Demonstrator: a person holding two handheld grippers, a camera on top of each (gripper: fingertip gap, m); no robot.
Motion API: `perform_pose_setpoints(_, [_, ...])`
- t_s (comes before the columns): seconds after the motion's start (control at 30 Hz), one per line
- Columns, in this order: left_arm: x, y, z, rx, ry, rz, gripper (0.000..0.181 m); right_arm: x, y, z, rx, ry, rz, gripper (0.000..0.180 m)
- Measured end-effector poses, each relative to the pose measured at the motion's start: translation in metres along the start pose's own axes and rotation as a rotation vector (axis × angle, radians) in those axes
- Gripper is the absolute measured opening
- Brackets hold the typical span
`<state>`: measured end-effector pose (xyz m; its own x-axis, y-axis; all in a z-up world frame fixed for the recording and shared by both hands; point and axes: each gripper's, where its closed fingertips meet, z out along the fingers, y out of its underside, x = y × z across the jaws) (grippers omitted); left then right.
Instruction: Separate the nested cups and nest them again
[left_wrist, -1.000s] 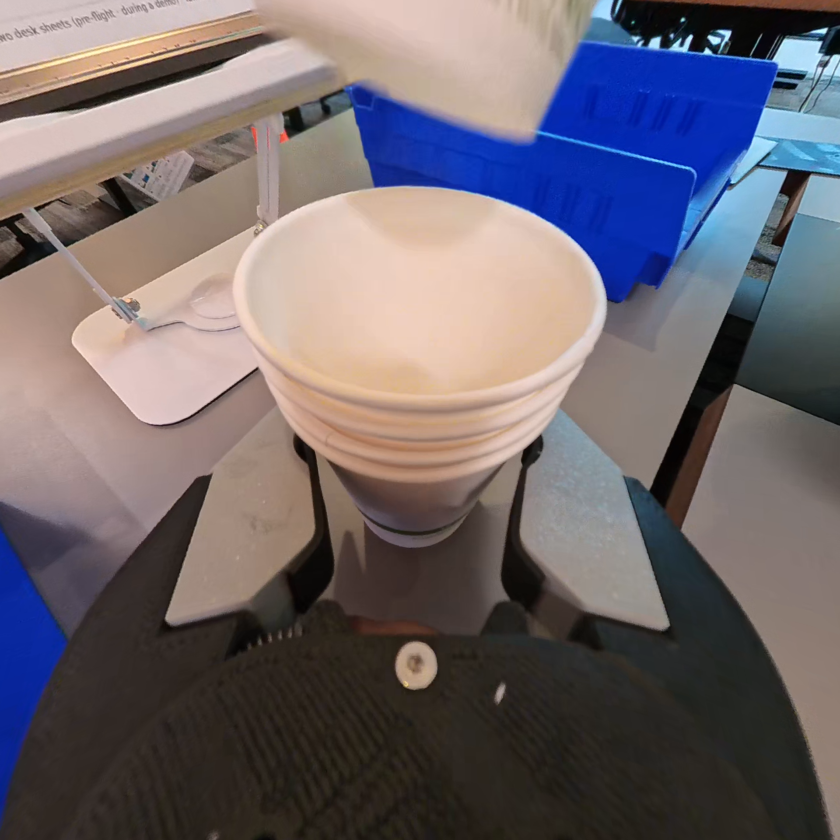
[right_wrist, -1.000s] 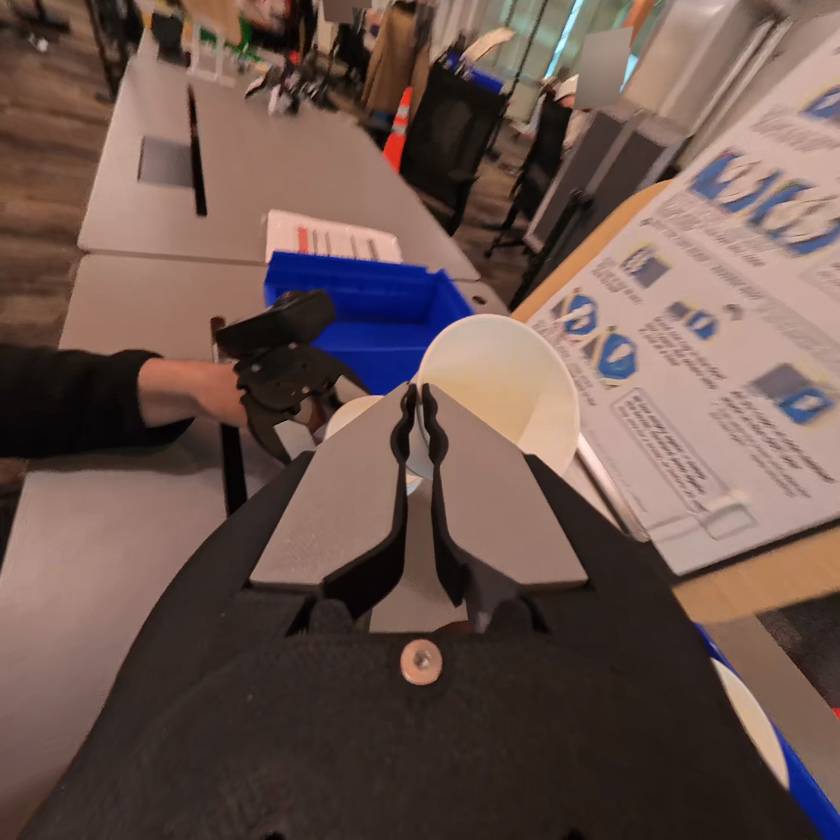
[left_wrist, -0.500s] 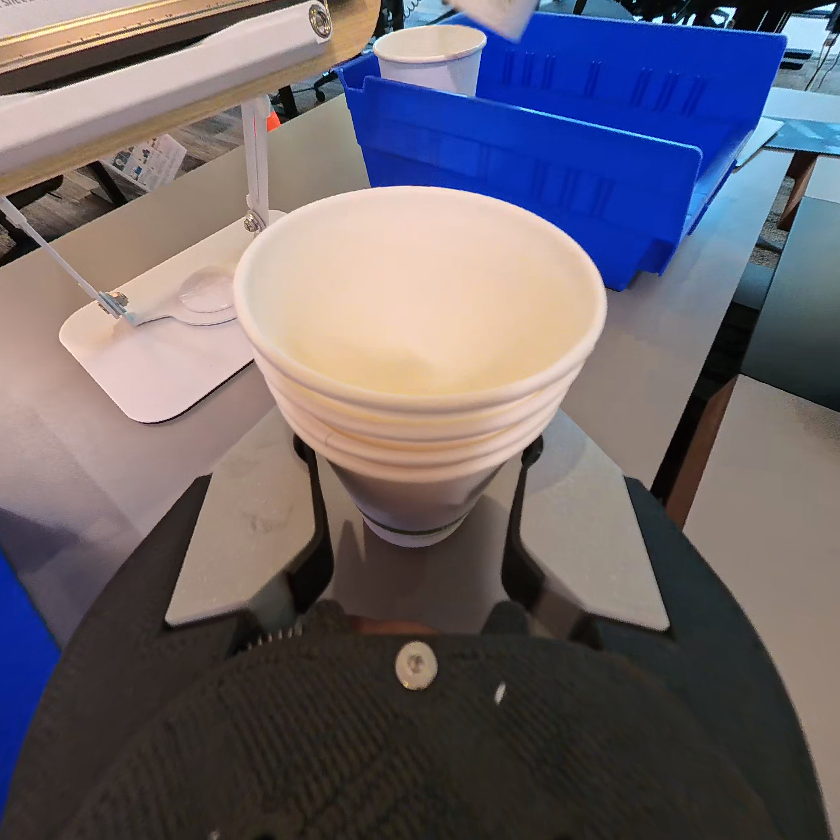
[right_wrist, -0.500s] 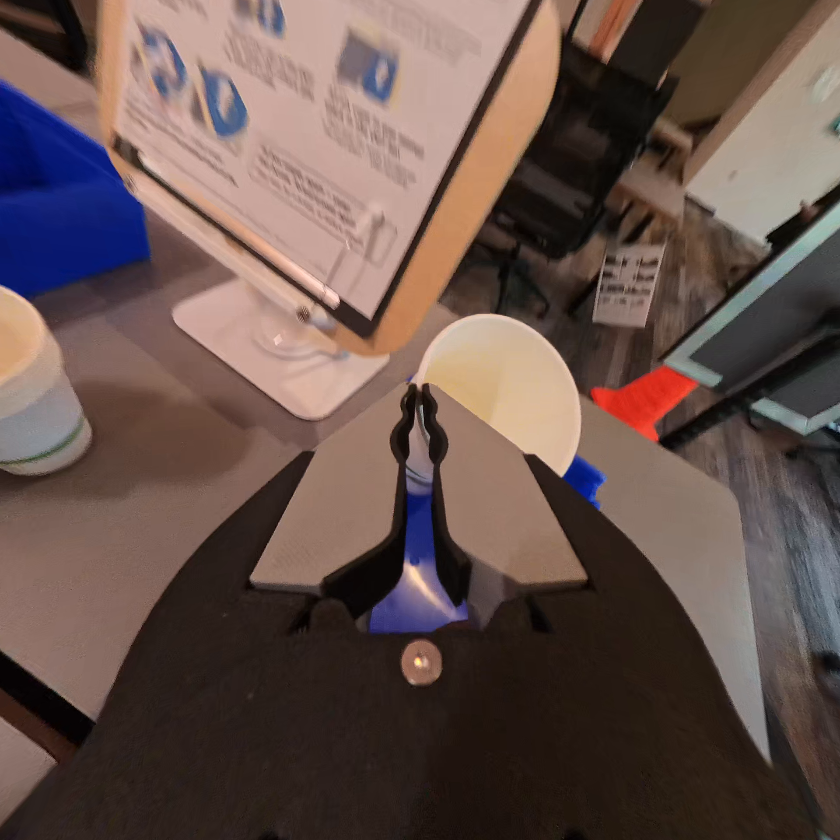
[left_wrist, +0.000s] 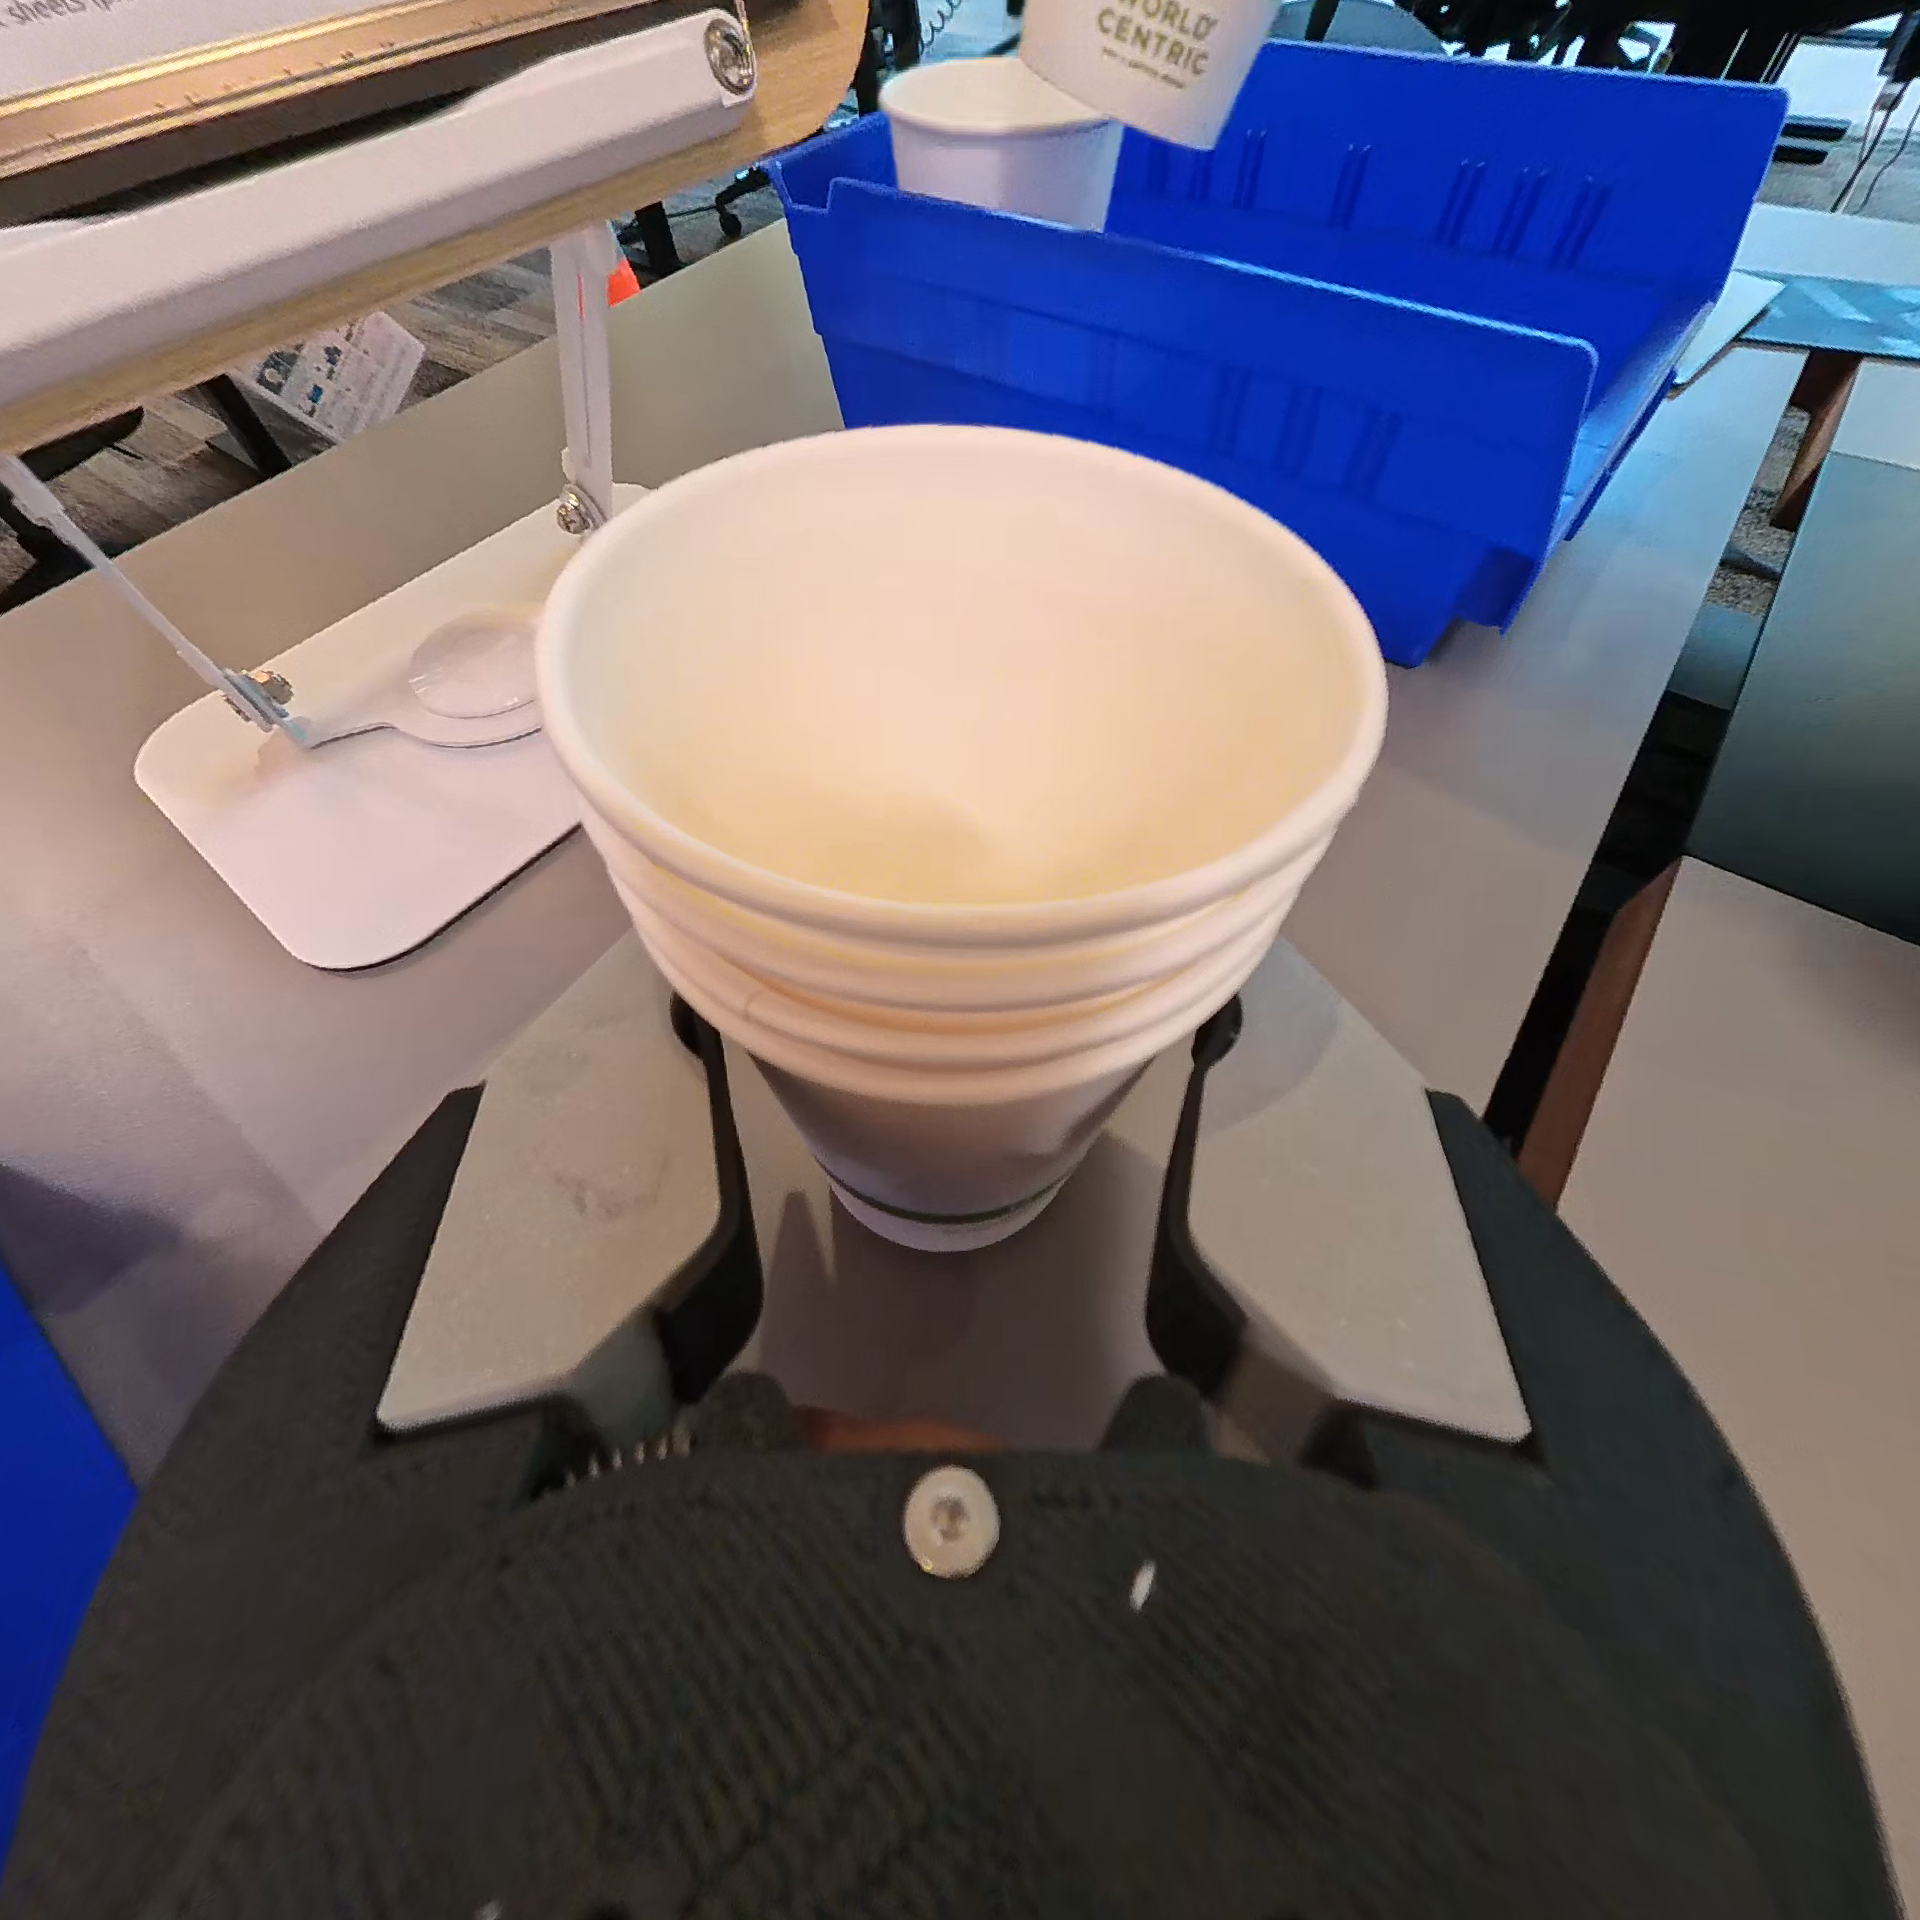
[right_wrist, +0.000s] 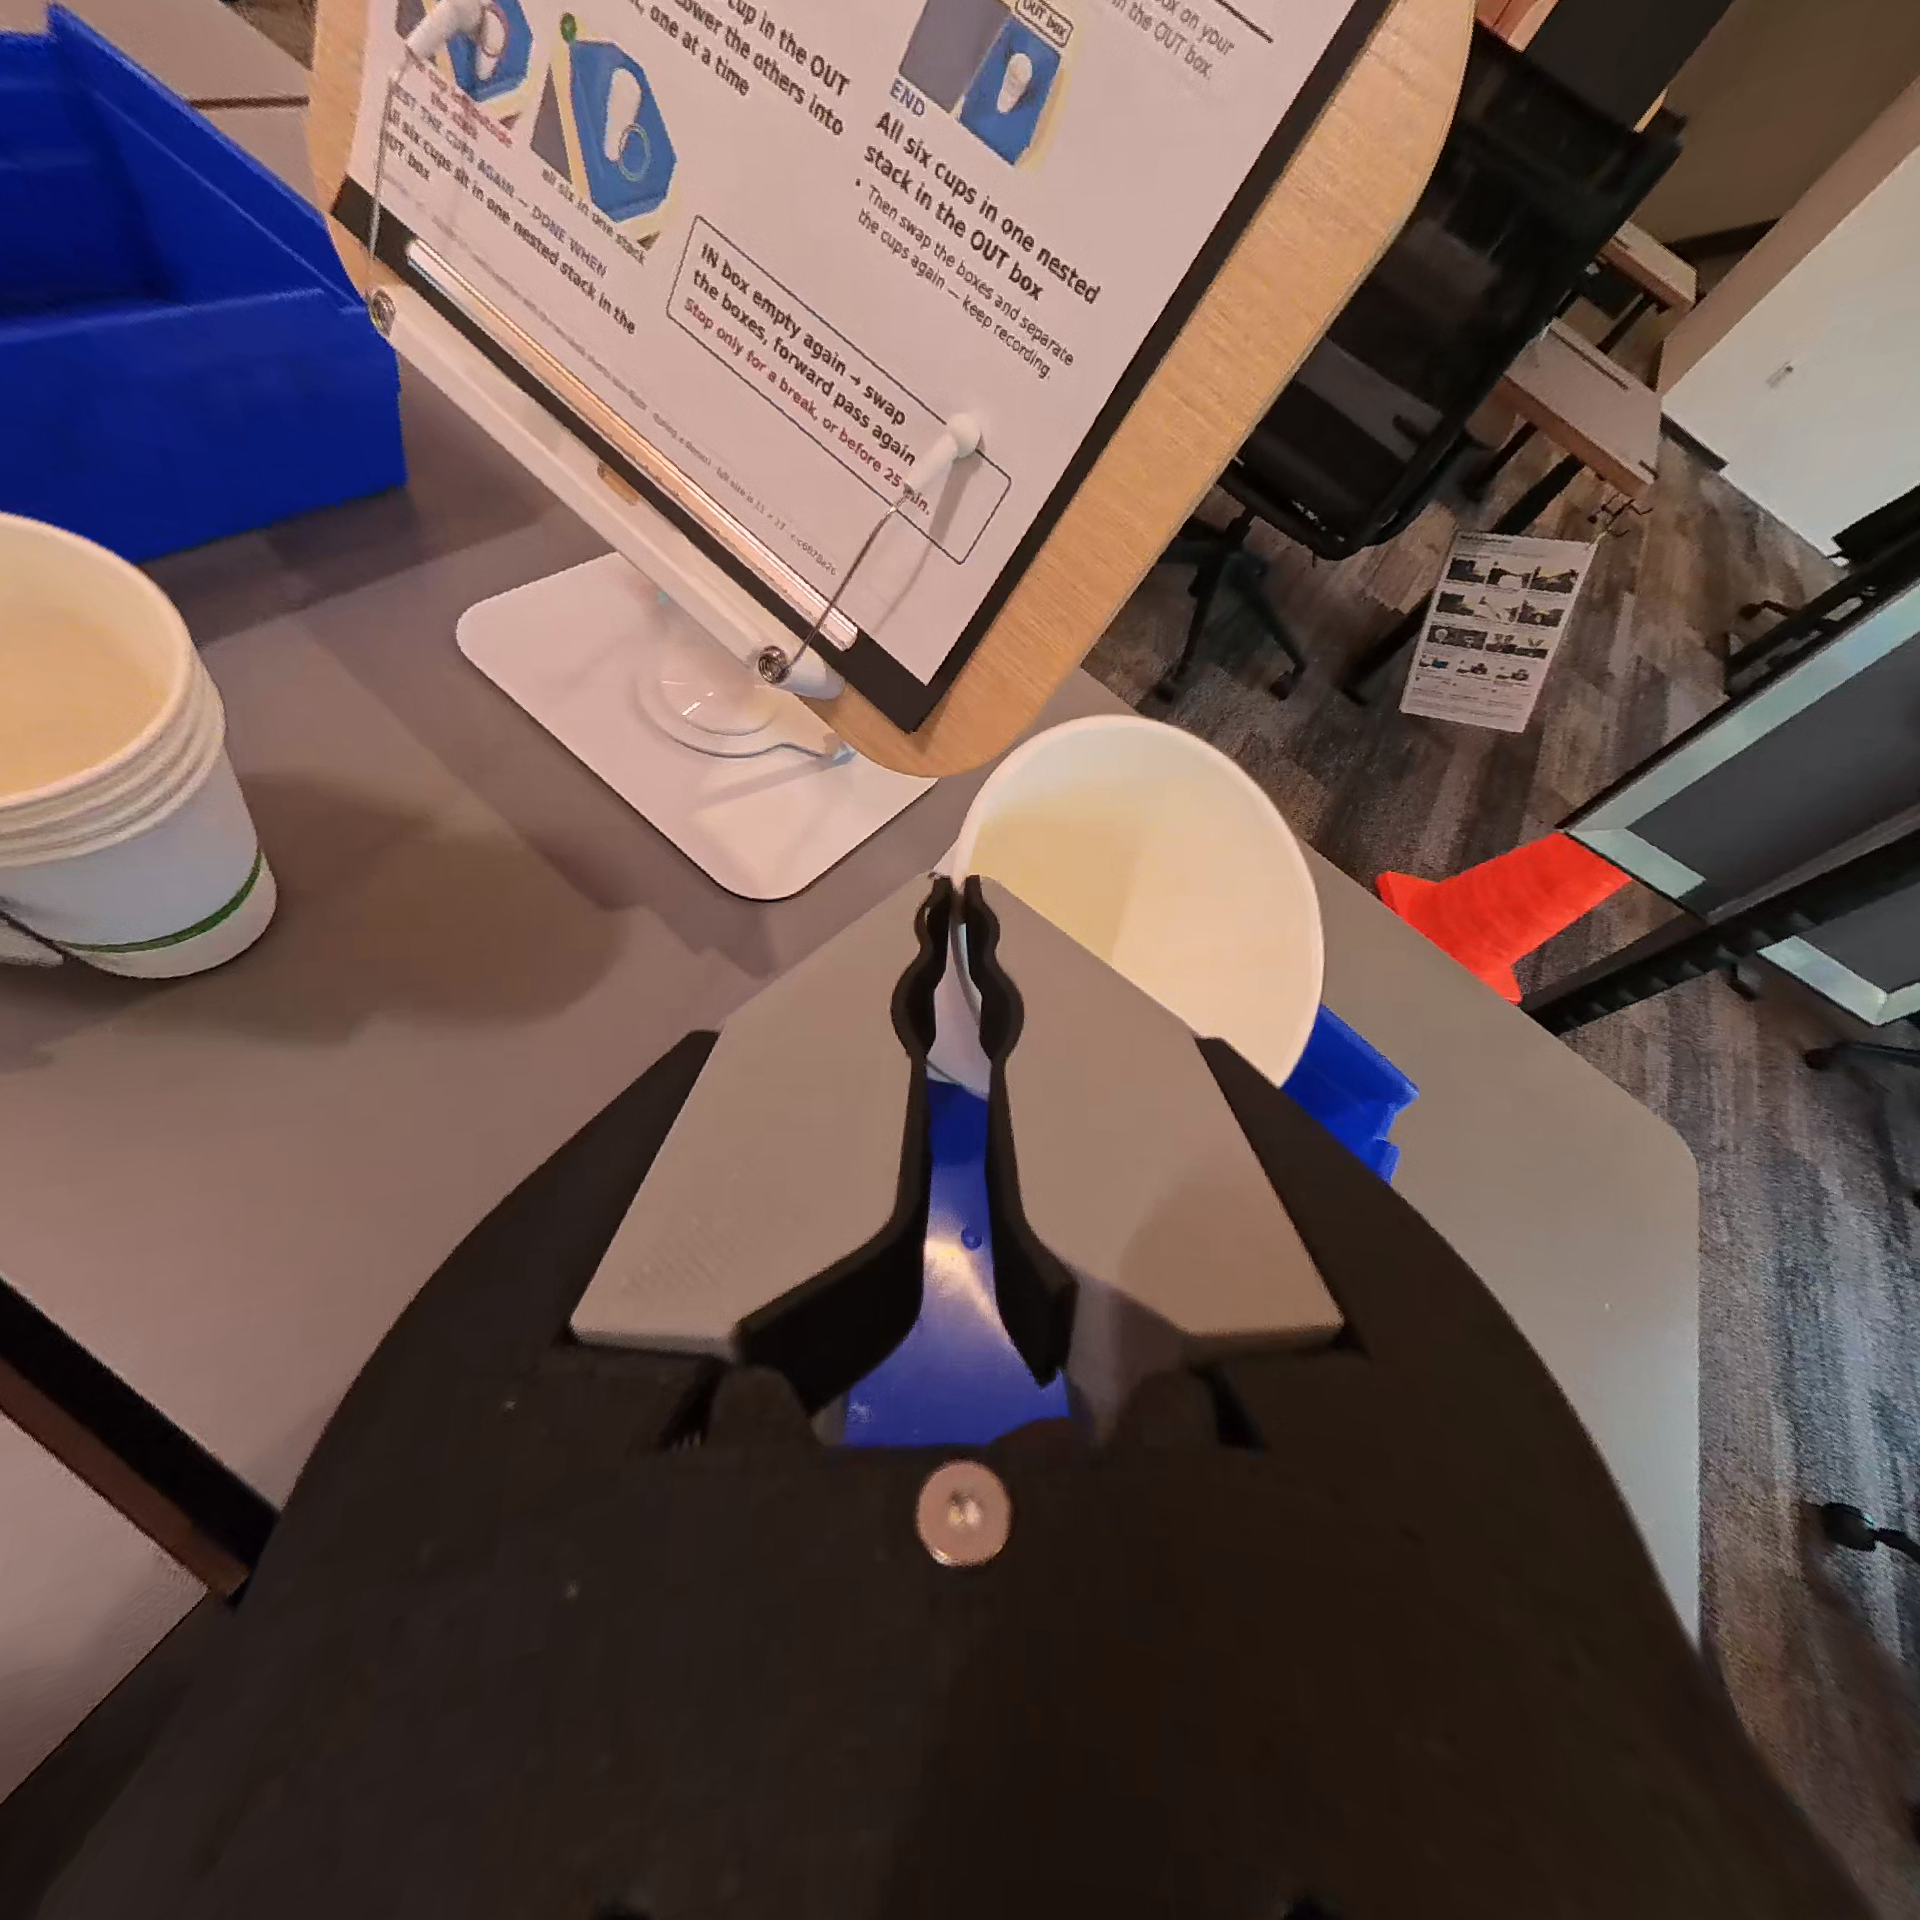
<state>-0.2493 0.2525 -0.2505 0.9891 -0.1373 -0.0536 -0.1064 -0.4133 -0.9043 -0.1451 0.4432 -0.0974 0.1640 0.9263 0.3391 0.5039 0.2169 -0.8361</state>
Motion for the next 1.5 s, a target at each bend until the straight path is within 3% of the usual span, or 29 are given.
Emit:
perform_pose_setpoints(0.2, [0.0,0.0,0.0,0.0,0.004,-0.003,0.092,-0.009,0.011,-0.004,-0.061,-0.033,-0.009,0.0])
perform_pose_setpoints(0.73, [-0.002,-0.003,-0.003,0.02,0.005,-0.02,0.092,-0.027,0.077,0.048,-0.312,-0.119,-0.046,0.0])
perform_pose_setpoints(1.03, [-0.002,-0.004,-0.003,0.02,0.008,-0.019,0.092,-0.04,0.091,0.054,-0.38,-0.169,-0.063,0.002])
perform_pose_setpoints(1.1, [-0.002,-0.004,-0.003,0.021,0.007,-0.02,0.092,-0.039,0.086,0.051,-0.358,-0.161,-0.065,0.011])
perform_pose_setpoints(1.3, [-0.002,-0.005,-0.004,0.026,0.004,-0.017,0.092,-0.044,0.049,0.03,-0.228,-0.159,-0.077,0.012])
perform_pose_setpoints(1.5, [0.002,-0.007,-0.003,0.029,0.007,-0.002,0.092,-0.165,-0.039,-0.01,0.136,-0.547,-0.209,0.012])
